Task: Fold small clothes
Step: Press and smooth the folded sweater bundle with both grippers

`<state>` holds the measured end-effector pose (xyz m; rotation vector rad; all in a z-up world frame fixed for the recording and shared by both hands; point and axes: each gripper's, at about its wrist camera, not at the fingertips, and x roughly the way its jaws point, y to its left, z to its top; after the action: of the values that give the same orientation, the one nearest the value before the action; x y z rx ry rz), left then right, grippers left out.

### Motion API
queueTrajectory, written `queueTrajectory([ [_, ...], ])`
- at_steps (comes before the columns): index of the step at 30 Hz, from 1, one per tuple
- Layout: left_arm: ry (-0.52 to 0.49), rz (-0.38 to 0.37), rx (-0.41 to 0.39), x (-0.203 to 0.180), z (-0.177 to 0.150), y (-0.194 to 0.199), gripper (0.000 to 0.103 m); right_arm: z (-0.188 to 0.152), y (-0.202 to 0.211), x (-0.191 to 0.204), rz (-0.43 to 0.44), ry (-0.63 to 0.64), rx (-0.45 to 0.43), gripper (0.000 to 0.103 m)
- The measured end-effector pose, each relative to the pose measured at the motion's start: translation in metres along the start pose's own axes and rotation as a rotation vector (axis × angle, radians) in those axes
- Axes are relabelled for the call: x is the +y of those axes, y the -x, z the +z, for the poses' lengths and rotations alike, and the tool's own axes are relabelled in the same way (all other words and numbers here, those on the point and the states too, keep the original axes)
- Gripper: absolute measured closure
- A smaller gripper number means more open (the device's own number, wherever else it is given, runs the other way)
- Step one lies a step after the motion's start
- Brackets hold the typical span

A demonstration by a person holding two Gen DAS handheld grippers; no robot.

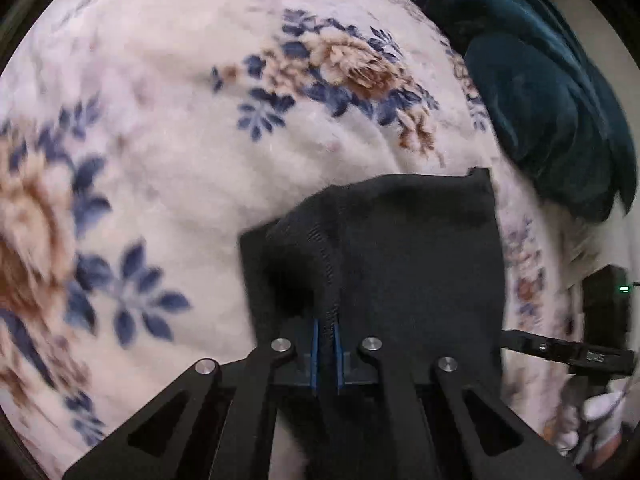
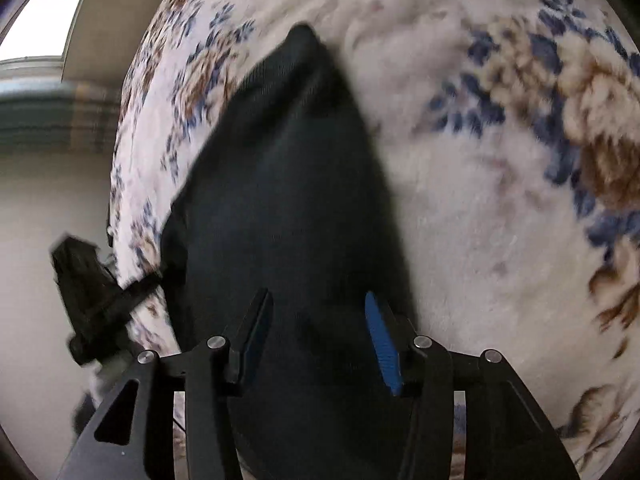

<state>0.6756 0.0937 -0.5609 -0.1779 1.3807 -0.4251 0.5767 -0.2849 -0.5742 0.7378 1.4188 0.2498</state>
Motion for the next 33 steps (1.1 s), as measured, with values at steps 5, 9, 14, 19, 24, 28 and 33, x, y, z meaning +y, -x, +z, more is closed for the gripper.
queueTrajectory([
  [5, -0.086, 0.064, 0.029, 0.001, 0.006, -0.005, 0.097, -0.007, -0.001, -0.015, -0.066, -0.014, -0.029, 0.097],
  [9, 0.024, -0.014, 0.051, 0.003, -0.003, 0.011, 0.095, -0.010, 0.003, -0.003, -0.092, 0.012, -0.005, 0.096],
  [14, 0.264, -0.229, 0.075, 0.014, -0.044, 0.022, 0.079, -0.023, 0.009, 0.005, -0.047, -0.017, 0.049, 0.052],
  [19, 0.231, -0.189, 0.014, 0.007, -0.069, 0.011, 0.091, -0.053, -0.009, 0.005, -0.110, 0.007, 0.113, 0.031],
  [24, 0.138, -0.073, -0.059, 0.007, -0.062, 0.021, 0.098, -0.067, -0.019, -0.008, -0.078, -0.038, 0.063, 0.077],
  [28, 0.094, -0.027, -0.041, 0.018, -0.054, 0.024, 0.098, -0.072, -0.006, -0.006, -0.097, -0.020, 0.017, 0.085],
  [33, 0.082, -0.052, 0.009, 0.017, -0.050, 0.027, 0.097, -0.073, -0.003, -0.005, -0.102, -0.024, 0.019, 0.084],
])
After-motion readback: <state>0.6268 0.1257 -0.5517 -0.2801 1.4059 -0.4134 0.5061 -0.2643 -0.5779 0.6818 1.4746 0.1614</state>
